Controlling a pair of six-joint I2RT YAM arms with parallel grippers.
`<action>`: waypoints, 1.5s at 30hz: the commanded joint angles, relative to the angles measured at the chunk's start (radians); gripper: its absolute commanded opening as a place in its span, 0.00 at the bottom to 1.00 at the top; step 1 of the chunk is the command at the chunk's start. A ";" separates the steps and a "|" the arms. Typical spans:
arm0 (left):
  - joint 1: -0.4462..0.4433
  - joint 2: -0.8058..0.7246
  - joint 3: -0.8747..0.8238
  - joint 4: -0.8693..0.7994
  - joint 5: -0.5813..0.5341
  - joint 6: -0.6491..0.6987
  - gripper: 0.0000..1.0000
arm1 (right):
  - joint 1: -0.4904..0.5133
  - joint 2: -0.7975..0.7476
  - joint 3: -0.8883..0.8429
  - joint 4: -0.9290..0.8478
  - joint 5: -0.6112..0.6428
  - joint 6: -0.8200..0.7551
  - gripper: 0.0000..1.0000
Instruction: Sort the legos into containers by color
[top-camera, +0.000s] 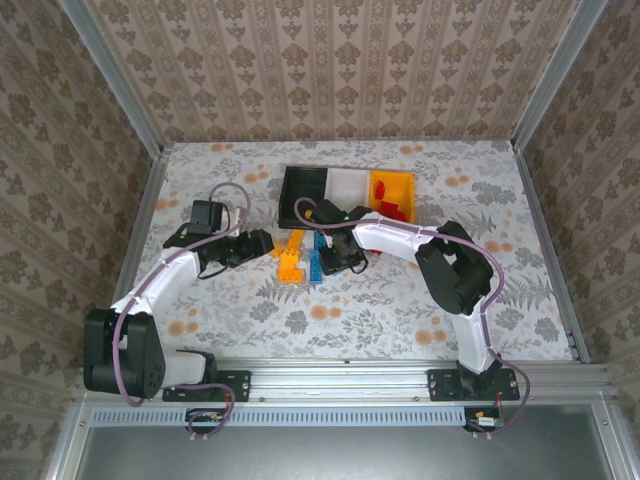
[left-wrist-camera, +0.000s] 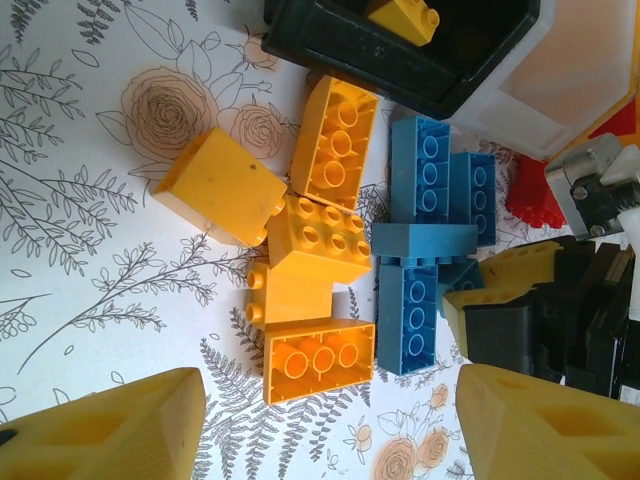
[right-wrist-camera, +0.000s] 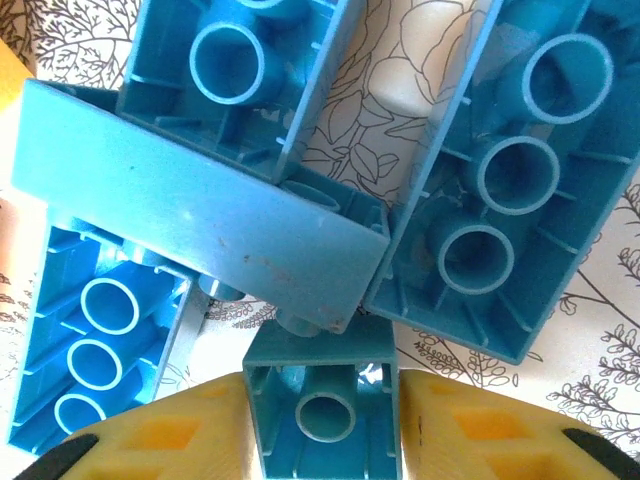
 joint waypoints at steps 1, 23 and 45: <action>0.007 -0.021 -0.013 0.022 0.021 -0.025 0.69 | 0.006 -0.024 -0.029 -0.014 0.020 0.017 0.39; 0.004 -0.112 -0.073 0.023 0.043 -0.012 0.77 | -0.062 -0.229 0.092 -0.044 -0.107 0.123 0.38; 0.004 -0.202 -0.086 -0.082 0.037 0.037 0.81 | -0.212 0.133 0.511 -0.188 0.012 0.093 0.38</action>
